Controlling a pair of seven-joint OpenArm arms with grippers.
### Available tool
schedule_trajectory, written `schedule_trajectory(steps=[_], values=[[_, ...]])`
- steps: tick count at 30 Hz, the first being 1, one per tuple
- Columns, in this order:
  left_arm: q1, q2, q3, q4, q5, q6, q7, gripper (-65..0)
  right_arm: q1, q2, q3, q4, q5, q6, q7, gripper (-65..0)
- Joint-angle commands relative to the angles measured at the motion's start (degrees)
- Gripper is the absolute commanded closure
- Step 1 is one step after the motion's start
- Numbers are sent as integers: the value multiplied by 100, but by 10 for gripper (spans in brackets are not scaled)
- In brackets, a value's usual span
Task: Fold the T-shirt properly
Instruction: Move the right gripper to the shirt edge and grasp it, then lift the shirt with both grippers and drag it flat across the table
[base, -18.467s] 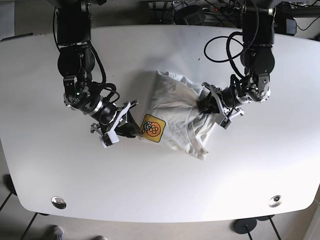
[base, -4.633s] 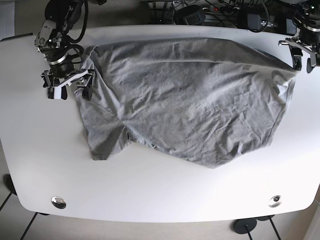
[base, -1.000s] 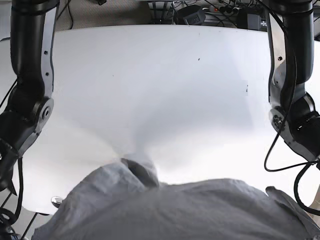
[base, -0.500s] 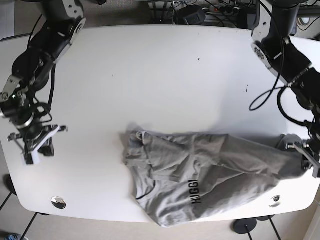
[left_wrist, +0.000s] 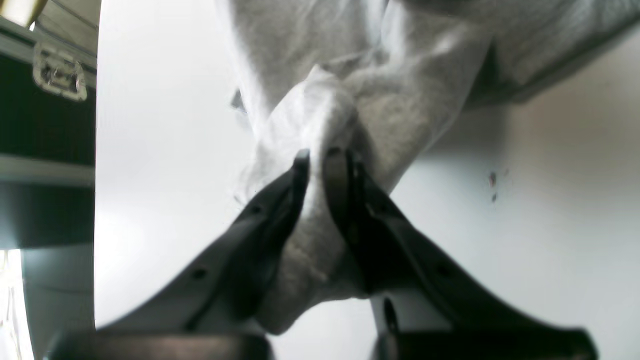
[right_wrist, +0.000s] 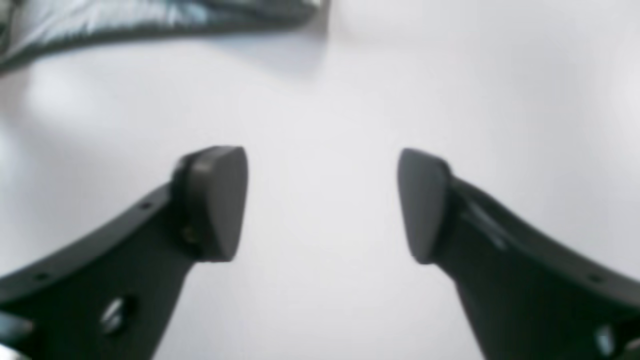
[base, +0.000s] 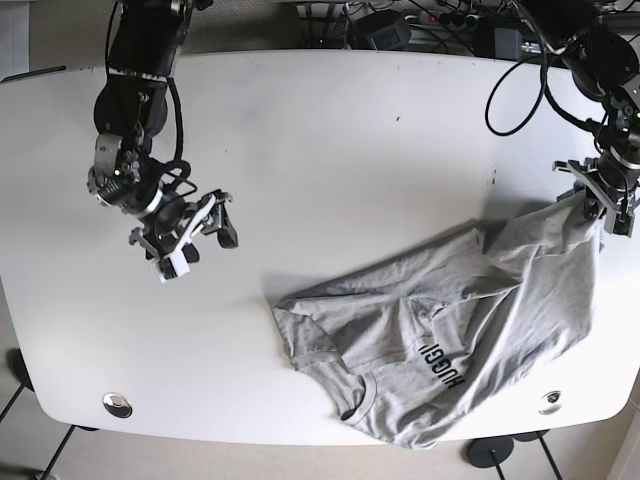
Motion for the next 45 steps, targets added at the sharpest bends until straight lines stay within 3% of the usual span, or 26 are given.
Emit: schedule_trajectory(steps=[1,4,9,19,24,26,29,30,33,37,41,43,45], values=[[134,-114,-162,167,-39,32,-105,-3,460,29,-373,-449,108,14,357,-514],[459,-105,-557,167,-39,32,-87,-3,900,38,-1032,-1153,108,14,823,-549],[951,-105,-1102,167,-39,32,-87,-3,1497,214,-2052,-2137,99,5,1798,-541],[1628,-96,-1797,149,-39,32,-105,-3,1937,179,-3749,-3359,99,5,2906,-539],[1628,-96,-1832,149,-39,32,-105,-3,1937,-23,-3890,-3913,99,5,3425,-528],[1628,-96,-1832,131,-39,32,-105,-3,1919,-32,-3898,-3966,99,5,3513,-430],[1610,-105,-1806,114,-30,32,-114,-3,1893,-67,-3898,-3966,99,5,3539,-105],[1610,-105,-1788,114,-30,32,-114,-3,1884,-58,-3872,-3948,99,5,3539,-13],[1496,-114,-1691,114,-30,32,-114,-3,1647,179,-3617,-3570,187,5,3521,-16],[1048,-131,-1094,123,5,32,-87,-3,1137,293,-2351,-2867,117,58,3047,-17],[380,-105,-417,140,13,32,-78,-3,741,733,-1481,-1865,170,58,2326,-17],[-16,-105,146,123,13,32,-78,-3,267,1120,-795,-1082,178,58,1957,-17],[-394,-96,665,123,13,32,-78,-3,-23,1304,-320,-774,178,75,1772,-17]])
